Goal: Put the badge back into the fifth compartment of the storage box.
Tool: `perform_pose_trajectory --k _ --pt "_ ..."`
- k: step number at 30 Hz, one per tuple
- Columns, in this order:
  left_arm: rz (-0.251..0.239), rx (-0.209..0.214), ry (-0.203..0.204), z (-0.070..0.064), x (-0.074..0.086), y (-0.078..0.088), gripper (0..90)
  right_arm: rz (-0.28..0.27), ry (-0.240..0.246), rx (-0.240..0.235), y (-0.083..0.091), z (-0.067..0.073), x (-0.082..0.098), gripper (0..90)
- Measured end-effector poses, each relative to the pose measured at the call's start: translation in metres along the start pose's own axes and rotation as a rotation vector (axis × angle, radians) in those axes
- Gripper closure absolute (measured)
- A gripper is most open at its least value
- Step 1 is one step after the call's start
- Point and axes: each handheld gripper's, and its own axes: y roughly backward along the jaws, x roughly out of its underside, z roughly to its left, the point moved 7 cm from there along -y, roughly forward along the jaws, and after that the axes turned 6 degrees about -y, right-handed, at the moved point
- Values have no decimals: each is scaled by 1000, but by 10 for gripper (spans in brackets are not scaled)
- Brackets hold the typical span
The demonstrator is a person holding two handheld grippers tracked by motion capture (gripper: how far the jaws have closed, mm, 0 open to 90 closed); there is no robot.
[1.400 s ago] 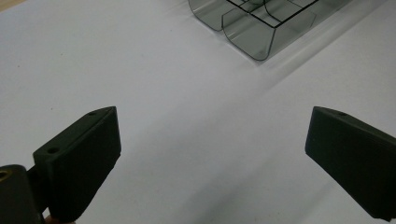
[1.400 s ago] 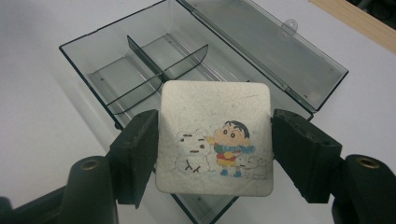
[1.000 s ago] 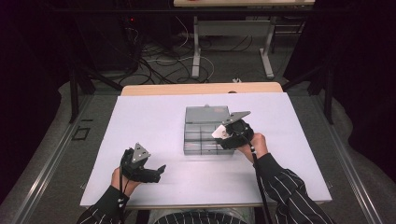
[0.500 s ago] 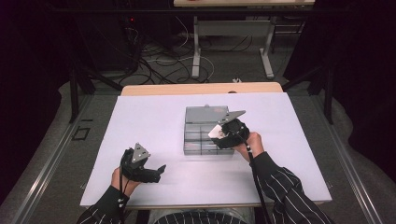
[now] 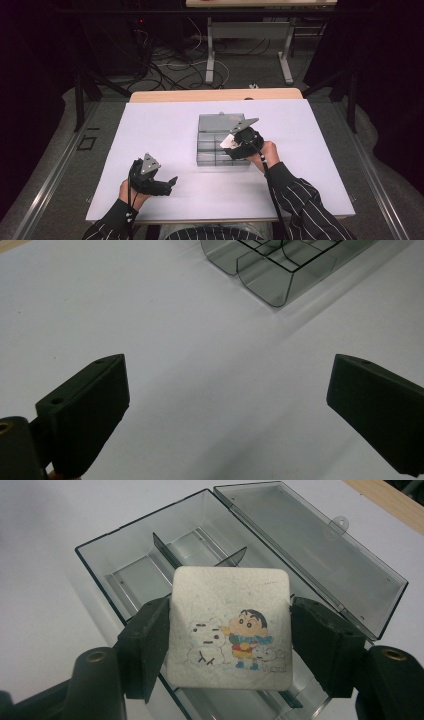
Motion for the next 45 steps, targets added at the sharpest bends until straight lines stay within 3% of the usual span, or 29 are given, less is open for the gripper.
perform_pose_trajectory --k 30,32,33,37,45 --pt "-1 -2 2 0 0 0 32 38 6 -40 -8 -3 1 330" --pt "0 -1 1 0 0 0 32 26 24 -45 -11 -4 1 330" --pt "1 -1 1 0 0 0 32 47 30 -43 -10 -5 1 330" --pt "-2 -2 2 0 0 0 32 45 16 -39 -12 -3 1 329" --pt "-5 3 10 0 -1 0 32 60 26 -69 -18 -1 2 329"
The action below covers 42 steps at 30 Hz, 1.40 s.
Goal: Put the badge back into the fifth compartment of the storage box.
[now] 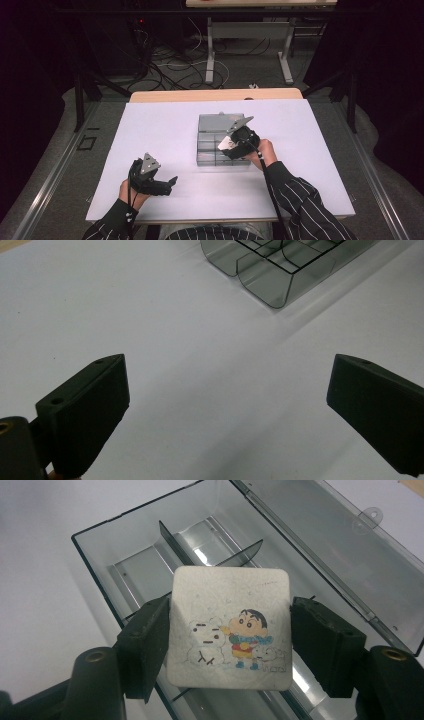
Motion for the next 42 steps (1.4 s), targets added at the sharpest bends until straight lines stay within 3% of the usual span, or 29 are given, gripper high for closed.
perform_pose_trajectory --k 13,24,31,42 --pt "0 0 2 0 0 0 32 34 43 -39 -10 3 0 329" --pt "-4 1 3 0 0 -1 32 44 65 -40 -16 0 2 327" --pt "-9 2 2 1 0 0 31 57 54 -44 -18 2 4 326" --pt "-12 -1 4 1 -1 0 30 81 93 -57 -23 5 6 327"
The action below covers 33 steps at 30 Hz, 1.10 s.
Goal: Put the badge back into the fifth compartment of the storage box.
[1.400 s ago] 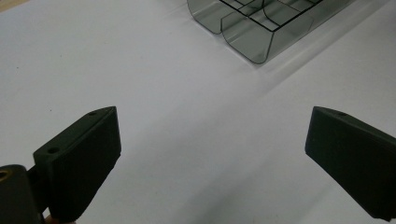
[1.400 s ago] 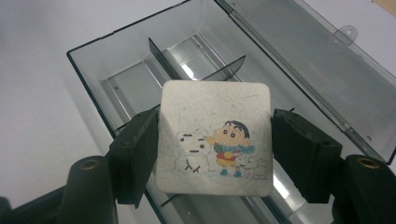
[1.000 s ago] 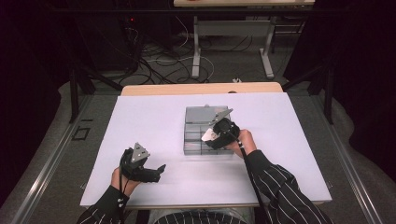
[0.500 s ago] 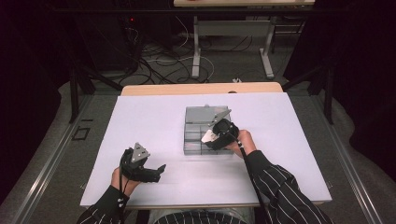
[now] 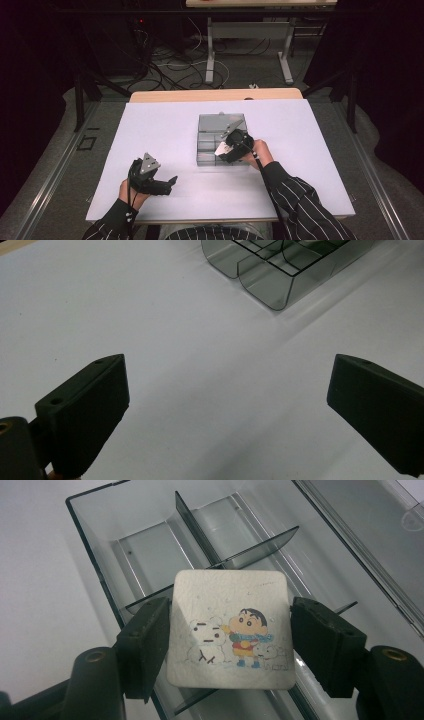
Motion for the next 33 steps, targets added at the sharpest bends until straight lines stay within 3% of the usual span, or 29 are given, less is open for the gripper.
perform_pose_trajectory --k 11,18,20,25,27,28,31,33 --pt "-2 1 -6 1 0 2 29 -14 -11 -23 5 -1 0 345" --pt "0 -1 -5 1 0 0 29 -85 -11 -29 10 6 -10 486" --pt "-3 -3 -5 1 -1 0 29 -118 -16 -1 9 6 -13 630" --pt "6 -1 -9 1 0 0 29 -167 -37 -5 9 7 -21 850" --pt "-2 -4 -5 1 0 0 29 -186 -49 -1 5 8 -24 893" --pt "0 -2 -6 1 0 0 29 -177 -35 2 3 7 -25 900" --pt "6 -1 -9 1 0 0 29 -157 -60 1 -6 12 -26 900" --pt "2 1 -5 0 0 0 30 -134 -32 -9 -12 14 -26 900"
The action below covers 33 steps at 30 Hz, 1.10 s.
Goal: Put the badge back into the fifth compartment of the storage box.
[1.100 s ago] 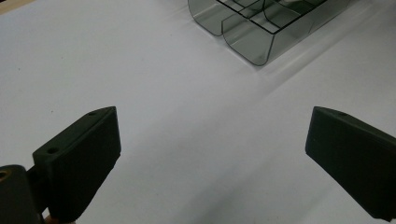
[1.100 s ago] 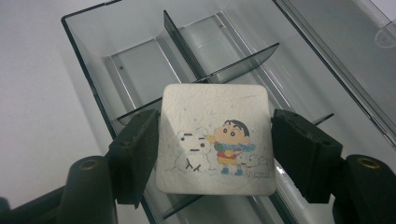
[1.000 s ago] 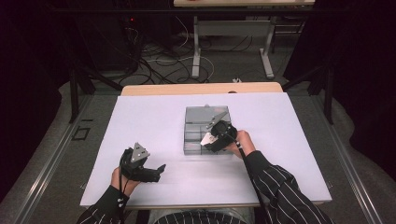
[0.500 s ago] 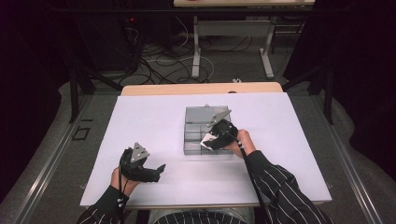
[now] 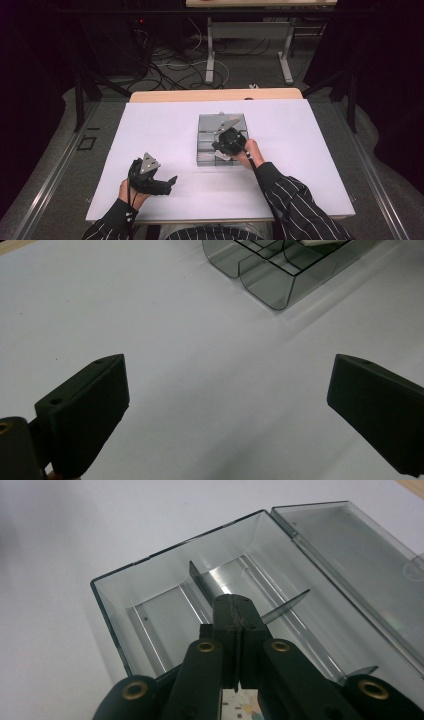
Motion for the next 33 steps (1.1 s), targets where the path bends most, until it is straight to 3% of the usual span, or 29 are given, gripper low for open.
perform_pose_trajectory --k 10,14,18,20,26,29,30,31,33 --pt "2 -3 -6 1 0 0 30 67 -13 -5 -7 5 8 900" --pt "-3 -3 -6 1 0 0 30 78 -4 -33 -6 7 10 900" --pt "3 3 -4 0 0 1 30 84 -23 -40 -1 8 11 900" --pt "-3 5 1 0 0 1 29 57 -32 -33 5 5 8 900" --pt "-2 3 -8 0 0 0 30 -13 -91 55 19 -18 5 900" --pt "-3 3 -8 0 0 0 30 -38 -111 120 20 -31 6 900" --pt "-3 4 -10 0 0 0 30 -28 -117 126 20 -34 7 900" --pt "-3 3 -10 0 0 0 30 -54 -125 133 17 -37 6 900" --pt "-4 3 -6 0 0 0 30 -8 -145 140 15 -40 10 900"
